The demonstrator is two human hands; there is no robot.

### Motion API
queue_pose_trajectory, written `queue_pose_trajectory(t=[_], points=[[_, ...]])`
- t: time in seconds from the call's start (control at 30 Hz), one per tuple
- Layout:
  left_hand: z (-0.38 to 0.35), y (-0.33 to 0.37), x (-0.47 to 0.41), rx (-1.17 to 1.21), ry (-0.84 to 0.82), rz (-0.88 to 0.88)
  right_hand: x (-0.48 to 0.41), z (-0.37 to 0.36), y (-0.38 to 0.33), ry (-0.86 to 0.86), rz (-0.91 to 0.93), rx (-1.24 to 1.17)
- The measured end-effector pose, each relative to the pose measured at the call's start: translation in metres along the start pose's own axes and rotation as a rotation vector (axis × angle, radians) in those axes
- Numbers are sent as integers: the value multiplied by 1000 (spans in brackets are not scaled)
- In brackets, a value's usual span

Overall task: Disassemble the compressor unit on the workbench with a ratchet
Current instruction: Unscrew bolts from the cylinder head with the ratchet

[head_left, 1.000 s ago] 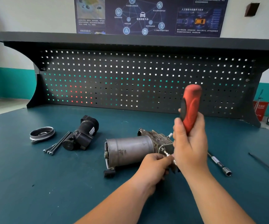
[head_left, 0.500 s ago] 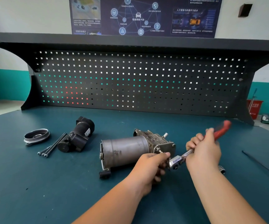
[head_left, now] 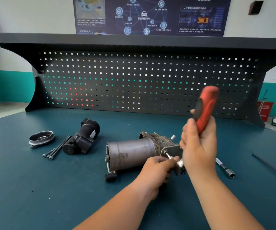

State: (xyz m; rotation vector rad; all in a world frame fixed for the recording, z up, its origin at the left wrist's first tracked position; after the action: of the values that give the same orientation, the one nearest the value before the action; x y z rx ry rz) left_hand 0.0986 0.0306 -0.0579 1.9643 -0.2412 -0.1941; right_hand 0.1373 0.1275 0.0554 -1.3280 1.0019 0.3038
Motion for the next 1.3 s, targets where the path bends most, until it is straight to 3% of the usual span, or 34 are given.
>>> queue_pose_trajectory(t=[0.07,0.2,0.27,0.37,0.6,0.77,0.9,1.07,1.13,1.2,1.3], points=[[0,-1,0,36,3,12,-8,18,26,156,-217,-162],[-4,-3,0,118,-17,42,19,37,99,462,-870,-538],[-3,-4,0,122,-16,49,29,32,112,499,-998,-642],[0,-4,1,69,4,61,19,35,100,477,-862,-533],[6,-2,1,-57,59,33,-1,19,15,188,-180,-250],[5,0,-1,-29,31,-3,4,0,-7,-9,15,-153],[3,-1,0,2,17,-1,-2,10,8,90,-88,-188],[-2,-4,1,116,-3,33,17,36,95,462,-840,-527],[-2,-6,0,159,10,45,30,32,110,523,-998,-672],[-1,-8,0,147,28,63,27,31,110,512,-976,-652],[6,-7,1,71,73,70,8,34,88,451,-750,-506]])
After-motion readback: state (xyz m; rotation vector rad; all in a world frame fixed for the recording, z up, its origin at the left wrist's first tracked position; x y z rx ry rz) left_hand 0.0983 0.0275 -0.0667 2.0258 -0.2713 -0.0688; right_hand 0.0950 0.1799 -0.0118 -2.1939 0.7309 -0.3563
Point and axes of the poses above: each hand's wrist, its own x-axis away from the middle knuckle, its own z-axis out of the back of the hand, y = z × x, the point moved 9 cm from there along -x, towards the middle knuckle, and after that the axes turned 15 degrees about x, right-handed, at the moved point
